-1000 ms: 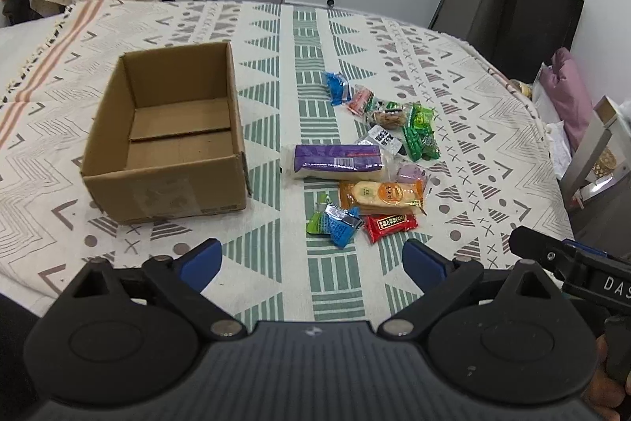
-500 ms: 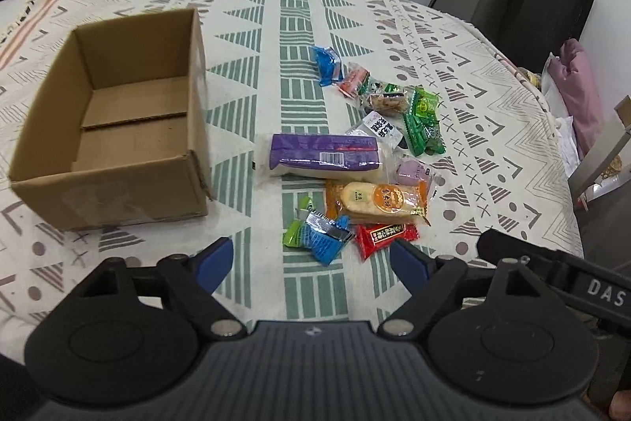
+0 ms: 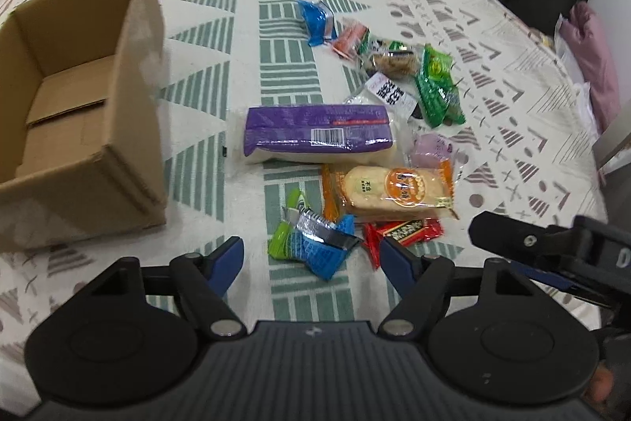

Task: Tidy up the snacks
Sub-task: 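Move both tools toward the snack pile beside the cardboard box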

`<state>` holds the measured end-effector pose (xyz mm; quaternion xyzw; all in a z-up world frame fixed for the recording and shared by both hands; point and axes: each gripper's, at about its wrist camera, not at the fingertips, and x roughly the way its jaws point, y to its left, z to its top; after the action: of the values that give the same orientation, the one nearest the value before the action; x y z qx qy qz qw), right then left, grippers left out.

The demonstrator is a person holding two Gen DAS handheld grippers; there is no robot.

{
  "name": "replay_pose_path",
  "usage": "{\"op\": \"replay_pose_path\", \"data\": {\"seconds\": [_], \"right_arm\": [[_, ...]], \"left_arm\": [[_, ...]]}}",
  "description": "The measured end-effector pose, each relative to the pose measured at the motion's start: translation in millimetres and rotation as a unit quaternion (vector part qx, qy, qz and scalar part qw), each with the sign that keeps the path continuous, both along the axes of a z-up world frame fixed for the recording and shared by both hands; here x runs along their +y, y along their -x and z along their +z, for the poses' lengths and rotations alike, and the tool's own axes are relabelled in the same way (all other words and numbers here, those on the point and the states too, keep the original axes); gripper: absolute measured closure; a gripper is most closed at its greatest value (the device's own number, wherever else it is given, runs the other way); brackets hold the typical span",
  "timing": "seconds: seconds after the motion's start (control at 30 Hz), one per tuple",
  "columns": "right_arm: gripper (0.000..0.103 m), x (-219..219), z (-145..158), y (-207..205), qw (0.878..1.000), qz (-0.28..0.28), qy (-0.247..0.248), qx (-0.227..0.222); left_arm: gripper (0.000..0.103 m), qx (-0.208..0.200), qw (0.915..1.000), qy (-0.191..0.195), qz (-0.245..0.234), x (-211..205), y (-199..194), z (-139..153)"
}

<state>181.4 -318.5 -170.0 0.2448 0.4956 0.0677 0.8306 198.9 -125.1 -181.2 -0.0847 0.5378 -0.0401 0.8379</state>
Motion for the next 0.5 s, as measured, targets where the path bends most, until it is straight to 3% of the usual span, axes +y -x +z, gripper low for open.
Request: {"op": "replay_pose_path", "data": {"seconds": [0.33, 0.5], "right_arm": [[0.025, 6, -27, -18, 0.999, -0.016, -0.007, 0.041], [0.026, 12, -33, -24, 0.999, -0.017, 0.001, 0.042]], "left_arm": [[0.03, 0.011, 0.9996, -0.011, -0.022, -4, -20, -35], [0.056, -0.002, 0.9996, -0.017, -0.022, -4, -18, -34]]}}
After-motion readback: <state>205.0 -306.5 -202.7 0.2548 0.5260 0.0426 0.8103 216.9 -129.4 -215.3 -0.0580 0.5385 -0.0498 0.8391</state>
